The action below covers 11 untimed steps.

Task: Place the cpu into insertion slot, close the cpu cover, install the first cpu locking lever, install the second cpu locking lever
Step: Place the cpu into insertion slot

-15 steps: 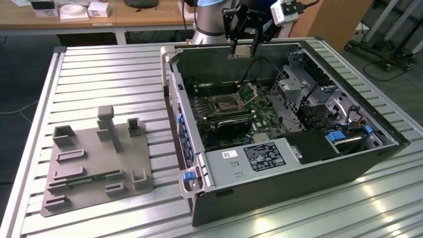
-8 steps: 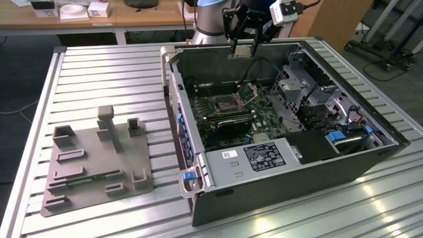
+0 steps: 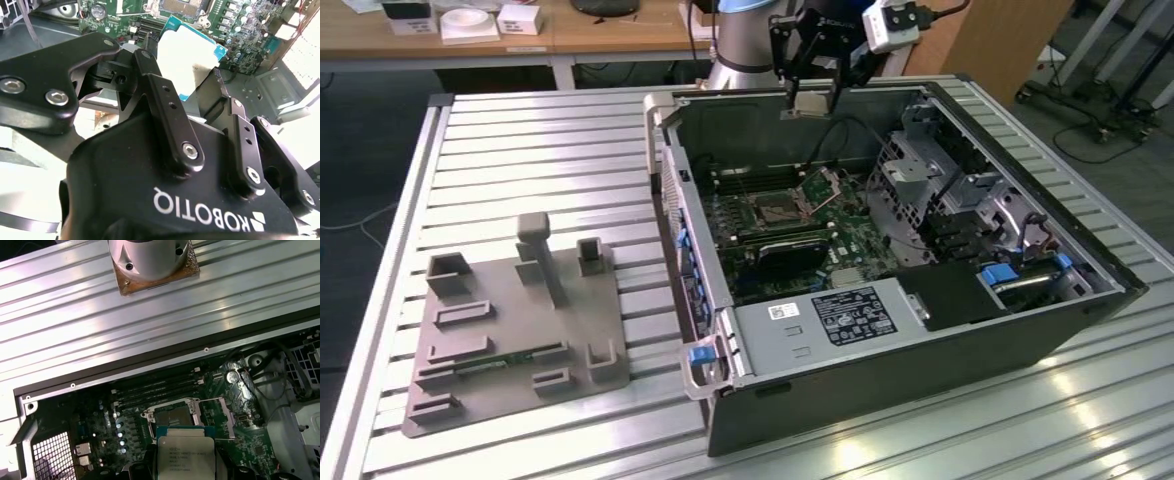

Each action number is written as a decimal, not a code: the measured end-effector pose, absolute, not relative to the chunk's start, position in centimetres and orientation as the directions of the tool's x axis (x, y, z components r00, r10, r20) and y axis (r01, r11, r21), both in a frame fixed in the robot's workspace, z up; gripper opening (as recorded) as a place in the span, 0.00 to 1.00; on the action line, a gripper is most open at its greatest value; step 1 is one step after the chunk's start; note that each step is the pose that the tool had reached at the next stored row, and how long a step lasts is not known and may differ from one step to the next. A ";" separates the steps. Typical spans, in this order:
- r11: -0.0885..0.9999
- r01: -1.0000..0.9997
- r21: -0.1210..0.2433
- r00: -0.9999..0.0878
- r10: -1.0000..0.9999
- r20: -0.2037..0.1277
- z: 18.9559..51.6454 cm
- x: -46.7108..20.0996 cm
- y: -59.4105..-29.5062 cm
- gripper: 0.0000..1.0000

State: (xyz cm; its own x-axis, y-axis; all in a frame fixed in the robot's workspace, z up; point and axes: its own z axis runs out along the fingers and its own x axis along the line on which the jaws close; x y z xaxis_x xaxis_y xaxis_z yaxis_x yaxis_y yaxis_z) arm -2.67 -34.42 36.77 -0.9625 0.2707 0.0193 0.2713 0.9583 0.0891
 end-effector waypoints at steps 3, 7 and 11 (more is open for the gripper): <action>0.955 0.284 0.089 -0.959 0.284 0.019 36.8 -2.7 -34.4 0.54; 0.950 0.300 0.089 -0.954 0.300 0.019 36.8 -2.7 -34.4 0.54; 0.945 0.316 0.089 -0.949 0.315 0.019 36.7 -2.7 -34.4 0.54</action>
State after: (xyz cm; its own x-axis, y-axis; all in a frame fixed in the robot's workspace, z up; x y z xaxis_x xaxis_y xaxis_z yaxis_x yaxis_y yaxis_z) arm -2.67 -34.41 36.74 -0.9488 0.3152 0.0193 0.3156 0.9447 0.0893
